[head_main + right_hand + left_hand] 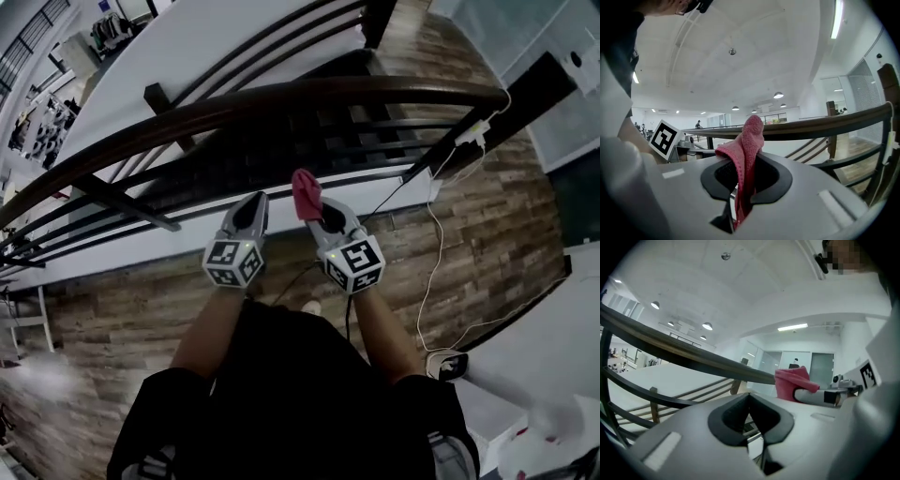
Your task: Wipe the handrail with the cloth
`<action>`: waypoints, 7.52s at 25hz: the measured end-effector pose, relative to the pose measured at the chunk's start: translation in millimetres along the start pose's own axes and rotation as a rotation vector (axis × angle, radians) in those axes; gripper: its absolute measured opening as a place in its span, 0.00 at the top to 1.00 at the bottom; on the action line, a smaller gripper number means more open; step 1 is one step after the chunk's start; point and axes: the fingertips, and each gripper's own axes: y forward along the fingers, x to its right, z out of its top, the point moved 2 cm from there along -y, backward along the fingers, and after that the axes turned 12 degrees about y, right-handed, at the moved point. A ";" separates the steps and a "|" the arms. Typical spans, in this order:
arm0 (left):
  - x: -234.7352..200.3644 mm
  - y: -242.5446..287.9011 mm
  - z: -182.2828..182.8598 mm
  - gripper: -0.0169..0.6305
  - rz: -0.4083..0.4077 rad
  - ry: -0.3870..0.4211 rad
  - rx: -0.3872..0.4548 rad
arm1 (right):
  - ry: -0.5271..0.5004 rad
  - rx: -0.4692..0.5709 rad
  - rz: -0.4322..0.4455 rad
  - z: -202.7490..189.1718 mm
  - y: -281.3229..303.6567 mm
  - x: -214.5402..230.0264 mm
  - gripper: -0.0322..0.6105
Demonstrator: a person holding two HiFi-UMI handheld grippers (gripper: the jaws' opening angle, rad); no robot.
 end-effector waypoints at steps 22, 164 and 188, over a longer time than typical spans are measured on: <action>127.6 148.9 6.9 0.98 -0.367 -0.019 -0.080 | 0.195 0.174 -0.415 28.4 -108.4 146.6 0.88; 8.3 222.6 -194.3 0.97 0.055 -0.159 -0.412 | -0.045 -0.508 -0.557 -145.1 112.7 373.3 0.88; -60.7 126.9 -218.1 0.97 0.363 -0.227 -0.337 | -0.266 -0.594 -0.362 -159.3 163.2 292.0 0.88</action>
